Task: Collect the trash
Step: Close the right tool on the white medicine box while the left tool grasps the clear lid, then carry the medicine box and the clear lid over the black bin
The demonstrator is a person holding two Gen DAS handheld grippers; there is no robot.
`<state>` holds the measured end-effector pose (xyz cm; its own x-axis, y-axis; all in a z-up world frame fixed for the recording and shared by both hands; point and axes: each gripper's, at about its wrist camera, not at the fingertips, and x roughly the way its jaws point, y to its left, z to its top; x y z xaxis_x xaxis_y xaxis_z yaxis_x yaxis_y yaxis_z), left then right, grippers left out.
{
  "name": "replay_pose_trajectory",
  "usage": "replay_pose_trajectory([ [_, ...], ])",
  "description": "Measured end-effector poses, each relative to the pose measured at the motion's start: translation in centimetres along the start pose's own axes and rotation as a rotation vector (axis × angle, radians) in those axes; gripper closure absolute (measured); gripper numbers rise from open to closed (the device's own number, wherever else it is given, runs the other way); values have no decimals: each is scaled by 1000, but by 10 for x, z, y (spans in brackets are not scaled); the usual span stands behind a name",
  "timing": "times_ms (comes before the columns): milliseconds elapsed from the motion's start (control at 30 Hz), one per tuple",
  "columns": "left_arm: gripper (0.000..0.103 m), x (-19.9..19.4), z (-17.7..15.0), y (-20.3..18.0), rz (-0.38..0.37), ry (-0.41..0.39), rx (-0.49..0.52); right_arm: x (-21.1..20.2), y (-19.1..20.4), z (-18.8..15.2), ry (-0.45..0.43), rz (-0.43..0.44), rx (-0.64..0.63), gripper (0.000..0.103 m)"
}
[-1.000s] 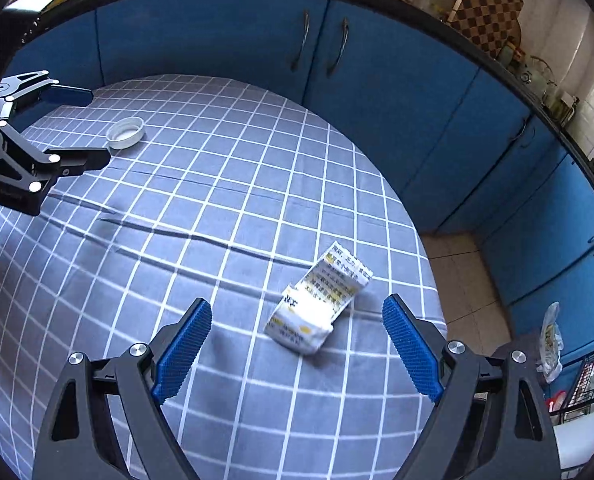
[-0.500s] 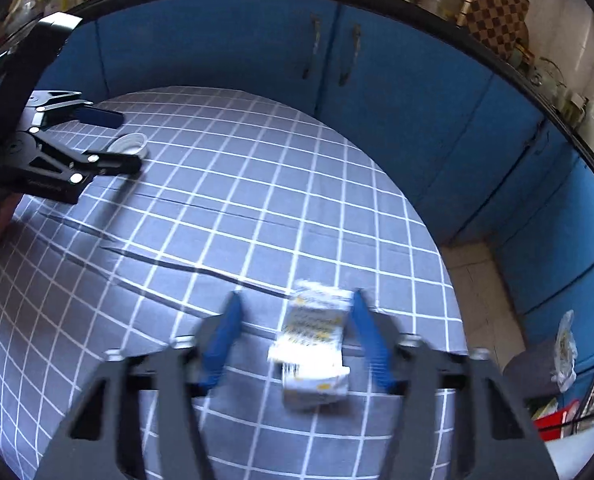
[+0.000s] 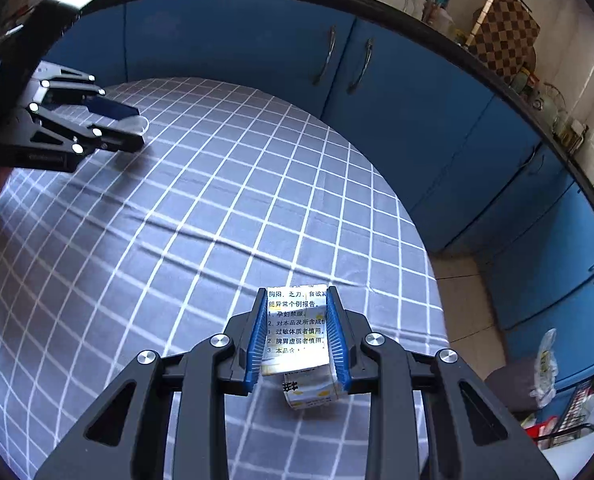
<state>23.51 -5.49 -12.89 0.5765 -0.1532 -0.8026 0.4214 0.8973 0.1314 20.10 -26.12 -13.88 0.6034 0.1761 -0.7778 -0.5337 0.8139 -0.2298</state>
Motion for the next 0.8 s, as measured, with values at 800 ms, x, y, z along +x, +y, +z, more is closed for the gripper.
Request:
replay_pose_trajectory([
  [800, 61, -62, 4, -101, -40, -87, 197, -86, -13, -64, -22, -74, -27, 75],
])
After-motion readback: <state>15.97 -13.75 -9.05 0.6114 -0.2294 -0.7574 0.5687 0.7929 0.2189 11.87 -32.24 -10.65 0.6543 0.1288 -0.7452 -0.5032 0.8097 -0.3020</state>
